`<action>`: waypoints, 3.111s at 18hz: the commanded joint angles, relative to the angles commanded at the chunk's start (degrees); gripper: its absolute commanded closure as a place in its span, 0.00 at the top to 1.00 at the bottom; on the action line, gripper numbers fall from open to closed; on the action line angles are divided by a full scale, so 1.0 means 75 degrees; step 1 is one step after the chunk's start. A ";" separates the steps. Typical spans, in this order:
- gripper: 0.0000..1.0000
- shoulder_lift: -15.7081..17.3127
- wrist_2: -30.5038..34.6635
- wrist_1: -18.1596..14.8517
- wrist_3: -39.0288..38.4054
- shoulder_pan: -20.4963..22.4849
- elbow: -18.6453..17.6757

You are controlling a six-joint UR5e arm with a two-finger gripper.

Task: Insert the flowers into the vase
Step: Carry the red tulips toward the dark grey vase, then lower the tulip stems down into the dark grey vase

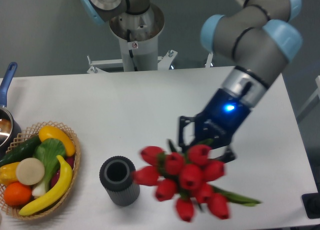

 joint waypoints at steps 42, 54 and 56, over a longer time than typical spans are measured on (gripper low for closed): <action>0.13 -0.0399 -0.1878 0.0952 0.1943 -0.0341 -0.1910; 0.24 -0.0458 -0.1421 0.0952 0.3363 -0.0353 -0.2942; 0.30 -0.0469 -0.1257 0.0952 0.3387 -0.0353 -0.3035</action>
